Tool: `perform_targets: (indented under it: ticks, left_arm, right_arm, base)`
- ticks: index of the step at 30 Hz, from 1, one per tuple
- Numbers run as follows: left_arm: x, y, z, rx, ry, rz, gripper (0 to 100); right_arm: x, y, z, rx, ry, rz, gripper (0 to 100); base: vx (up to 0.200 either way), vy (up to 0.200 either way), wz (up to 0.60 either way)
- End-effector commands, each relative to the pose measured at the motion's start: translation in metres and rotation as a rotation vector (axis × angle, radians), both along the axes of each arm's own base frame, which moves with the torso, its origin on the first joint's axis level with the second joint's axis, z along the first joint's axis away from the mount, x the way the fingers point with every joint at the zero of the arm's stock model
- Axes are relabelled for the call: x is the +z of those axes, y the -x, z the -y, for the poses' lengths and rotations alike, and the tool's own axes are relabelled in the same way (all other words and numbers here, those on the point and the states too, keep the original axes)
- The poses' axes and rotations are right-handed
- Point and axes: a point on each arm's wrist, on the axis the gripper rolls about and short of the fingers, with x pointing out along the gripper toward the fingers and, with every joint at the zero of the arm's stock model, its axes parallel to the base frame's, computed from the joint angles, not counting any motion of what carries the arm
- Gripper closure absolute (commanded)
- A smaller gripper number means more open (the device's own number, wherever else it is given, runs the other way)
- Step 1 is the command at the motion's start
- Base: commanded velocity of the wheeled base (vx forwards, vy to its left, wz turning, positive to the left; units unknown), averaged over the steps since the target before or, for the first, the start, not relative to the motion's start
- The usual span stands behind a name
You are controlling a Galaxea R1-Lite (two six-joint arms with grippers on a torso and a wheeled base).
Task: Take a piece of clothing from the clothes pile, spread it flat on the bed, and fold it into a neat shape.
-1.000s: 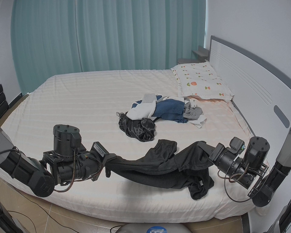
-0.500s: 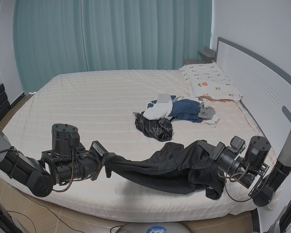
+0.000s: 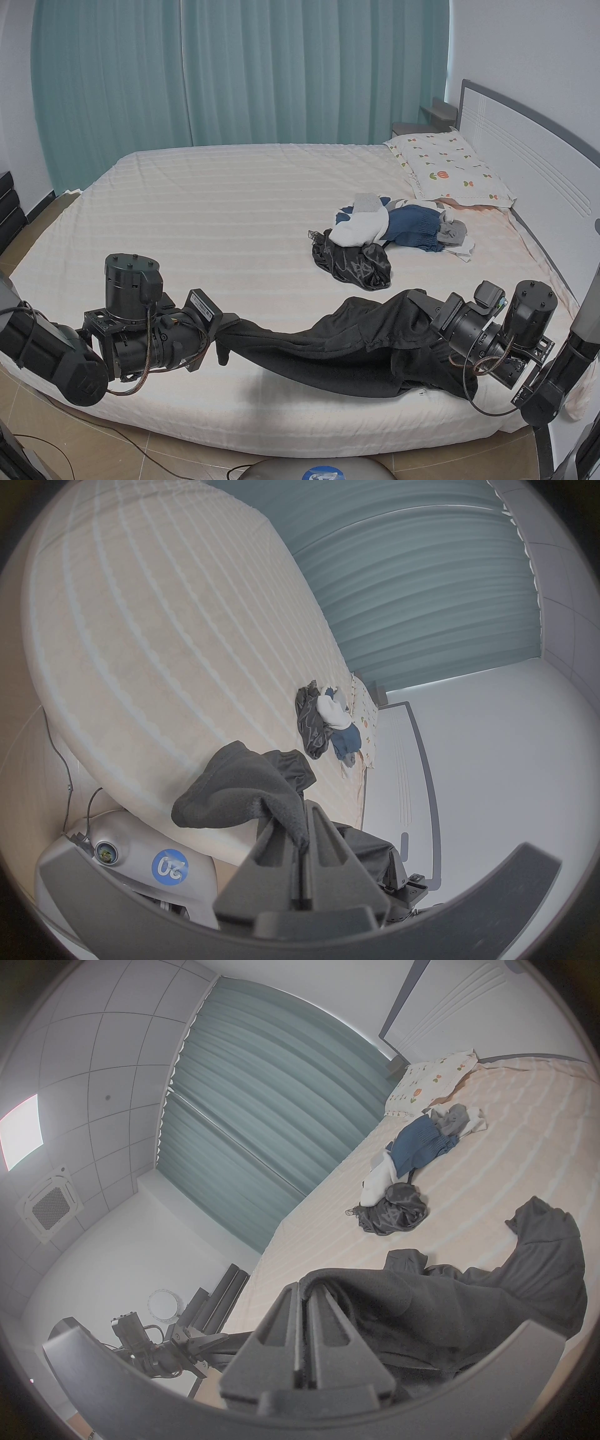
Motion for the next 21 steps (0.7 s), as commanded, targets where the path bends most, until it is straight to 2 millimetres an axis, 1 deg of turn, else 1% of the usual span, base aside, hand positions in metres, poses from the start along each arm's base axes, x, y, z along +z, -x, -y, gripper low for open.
perform_targets:
  ticks: [1, 12, 15, 21]
  left_arm:
    - [0.0009, 0.0011, -0.0006, 0.000, 0.001, 0.003, 100]
    - [-0.0012, 0.0030, -0.0005, -0.005, -0.003, -0.005, 100]
    - [-0.0049, 0.0033, -0.0006, -0.006, -0.009, -0.018, 100]
    - [-0.0032, 0.0046, 0.0002, -0.011, -0.006, -0.012, 100]
  right_arm:
    - [0.0020, 0.0009, -0.0002, 0.002, -0.006, 0.011, 100]
    - [0.0034, 0.0037, -0.0033, 0.012, -0.006, 0.016, 100]
    - [0.0063, 0.0057, -0.0046, 0.009, -0.011, 0.025, 100]
    - [0.0059, 0.0060, -0.0054, 0.012, -0.012, 0.023, 100]
  base:
    - [0.000, 0.200, 0.00]
    - [0.000, 0.200, 0.00]
    - [0.000, 0.200, 0.00]
    - [0.000, 0.200, 0.00]
